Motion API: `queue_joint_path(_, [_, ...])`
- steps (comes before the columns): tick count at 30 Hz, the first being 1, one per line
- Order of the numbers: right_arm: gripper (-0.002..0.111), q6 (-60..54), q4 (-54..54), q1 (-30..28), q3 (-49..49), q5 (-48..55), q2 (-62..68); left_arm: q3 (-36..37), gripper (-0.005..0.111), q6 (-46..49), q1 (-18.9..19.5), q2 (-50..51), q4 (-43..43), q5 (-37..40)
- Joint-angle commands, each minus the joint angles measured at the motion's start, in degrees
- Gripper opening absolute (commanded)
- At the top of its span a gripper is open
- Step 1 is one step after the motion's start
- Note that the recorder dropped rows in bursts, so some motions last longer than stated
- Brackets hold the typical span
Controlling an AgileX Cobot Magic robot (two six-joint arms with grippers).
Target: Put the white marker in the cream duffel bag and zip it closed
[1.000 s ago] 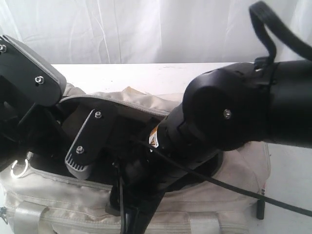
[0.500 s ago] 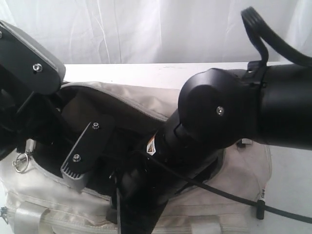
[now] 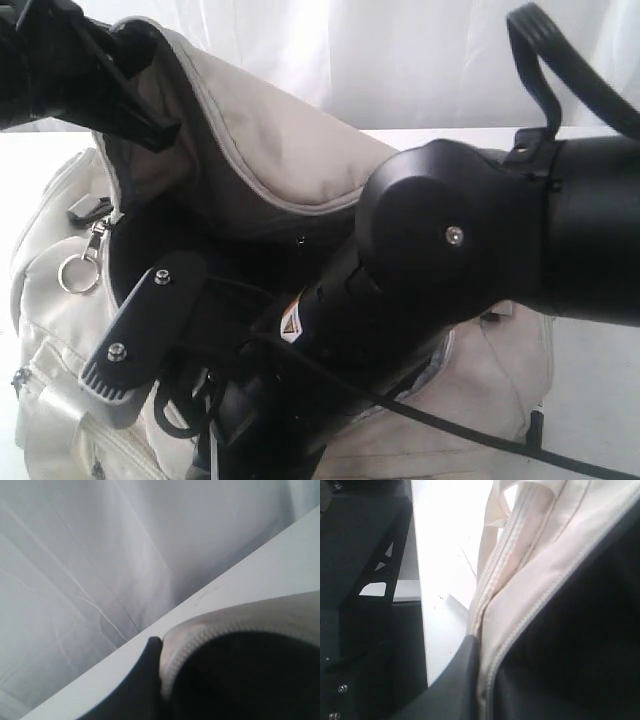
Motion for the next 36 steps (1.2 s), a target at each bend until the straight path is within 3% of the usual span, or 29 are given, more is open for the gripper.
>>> queue_joint_path(1, [0.008, 0.2, 0.7, 0.4, 0.9, 1.8, -0.4, -3.8, 0.0, -0.5, 2.5, 2.0, 2.5, 0.3])
queue_joint_path(22, [0.008, 0.4, 0.7, 0.4, 2.8, 2.4, -0.4, -15.5, 0.0, -0.1, 13.9, 14.1, 2.7, 7.1])
queue_joint_path(36, [0.008, 0.4, 0.4, 0.4, 2.8, 3.0, -0.4, -22.4, 0.0, -0.5, 15.7, 24.1, 3.1, 8.2])
